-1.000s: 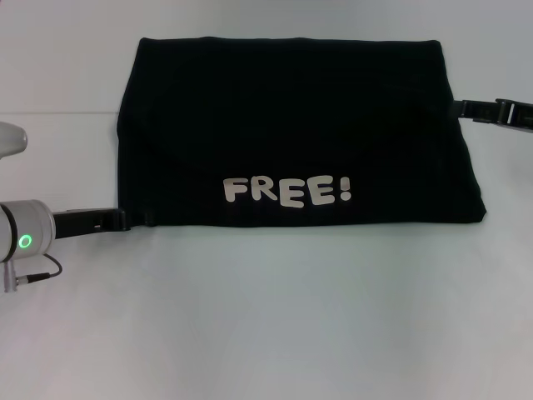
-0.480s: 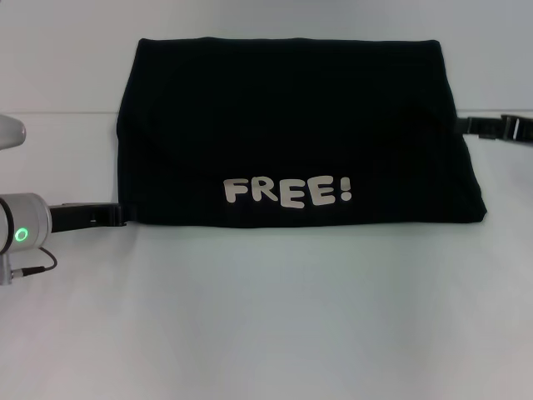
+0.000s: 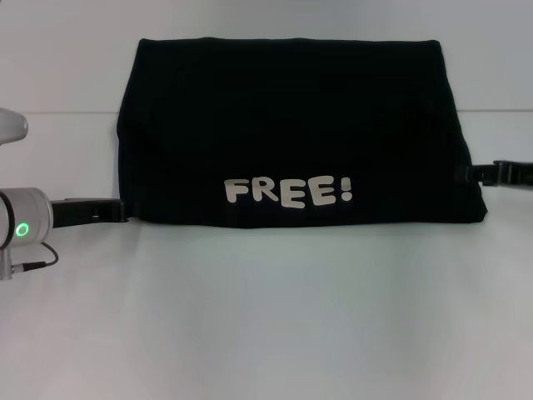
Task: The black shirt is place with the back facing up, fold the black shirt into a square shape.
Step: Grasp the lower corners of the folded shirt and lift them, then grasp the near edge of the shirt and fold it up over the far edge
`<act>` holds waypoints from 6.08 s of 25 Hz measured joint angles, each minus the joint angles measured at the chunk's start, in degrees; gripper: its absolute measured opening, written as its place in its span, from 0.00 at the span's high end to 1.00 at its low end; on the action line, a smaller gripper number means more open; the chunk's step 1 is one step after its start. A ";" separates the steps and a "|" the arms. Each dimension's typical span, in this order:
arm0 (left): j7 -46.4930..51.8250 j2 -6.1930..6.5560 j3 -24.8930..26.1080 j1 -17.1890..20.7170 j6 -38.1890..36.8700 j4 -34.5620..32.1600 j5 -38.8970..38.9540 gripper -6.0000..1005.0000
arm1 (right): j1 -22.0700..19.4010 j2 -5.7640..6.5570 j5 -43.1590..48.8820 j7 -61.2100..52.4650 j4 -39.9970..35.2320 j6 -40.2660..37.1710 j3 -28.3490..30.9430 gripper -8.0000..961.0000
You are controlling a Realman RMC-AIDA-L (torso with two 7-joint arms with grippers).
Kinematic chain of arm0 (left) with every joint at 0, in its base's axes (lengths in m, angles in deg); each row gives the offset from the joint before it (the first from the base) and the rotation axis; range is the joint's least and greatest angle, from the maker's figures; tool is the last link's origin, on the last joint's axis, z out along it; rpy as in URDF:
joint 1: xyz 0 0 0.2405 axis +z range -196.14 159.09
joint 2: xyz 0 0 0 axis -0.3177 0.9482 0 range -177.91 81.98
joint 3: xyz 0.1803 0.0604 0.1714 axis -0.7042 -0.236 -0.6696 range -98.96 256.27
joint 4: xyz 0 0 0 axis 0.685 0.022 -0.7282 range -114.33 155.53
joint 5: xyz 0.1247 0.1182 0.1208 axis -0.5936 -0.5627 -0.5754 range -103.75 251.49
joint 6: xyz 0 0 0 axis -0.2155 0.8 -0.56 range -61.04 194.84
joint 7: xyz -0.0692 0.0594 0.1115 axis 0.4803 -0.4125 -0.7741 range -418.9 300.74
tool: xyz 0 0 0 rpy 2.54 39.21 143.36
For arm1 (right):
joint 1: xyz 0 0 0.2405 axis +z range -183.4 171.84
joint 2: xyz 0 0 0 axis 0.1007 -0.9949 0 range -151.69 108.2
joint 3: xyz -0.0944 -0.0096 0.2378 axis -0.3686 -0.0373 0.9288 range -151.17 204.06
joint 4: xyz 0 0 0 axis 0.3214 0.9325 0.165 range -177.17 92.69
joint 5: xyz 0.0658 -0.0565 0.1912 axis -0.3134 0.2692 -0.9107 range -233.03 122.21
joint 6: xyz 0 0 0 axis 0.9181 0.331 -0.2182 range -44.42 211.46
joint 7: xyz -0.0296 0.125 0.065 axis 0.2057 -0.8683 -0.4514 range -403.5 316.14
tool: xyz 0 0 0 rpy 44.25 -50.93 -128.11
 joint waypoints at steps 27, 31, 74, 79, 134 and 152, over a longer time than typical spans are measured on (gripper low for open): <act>0.00 0.26 -0.43 -0.81 0.35 0.33 -1.00 0.96 | 0.54 -1.24 -0.12 1.19 7.16 5.98 -0.86 0.60; 0.02 0.26 -0.43 -0.69 0.21 0.32 -1.04 0.96 | 0.45 -1.24 -0.09 1.24 7.16 5.96 -1.11 0.76; -7.35 -0.49 9.43 13.56 -58.53 -12.22 -1.35 0.96 | -26.73 3.59 -7.85 28.39 -4.80 -46.06 7.55 0.99; -7.74 -0.29 9.26 12.73 -57.99 -11.27 -1.48 0.96 | -26.41 3.76 -7.78 28.72 -5.00 -45.13 8.30 0.99; 1.46 6.57 -6.34 -13.88 19.06 10.92 -0.54 0.96 | 10.80 2.01 -8.36 22.41 13.03 22.18 5.13 0.99; 4.80 2.73 -6.27 -11.02 27.06 7.88 -0.29 0.62 | 9.05 1.13 -8.32 21.03 9.11 21.07 3.40 0.69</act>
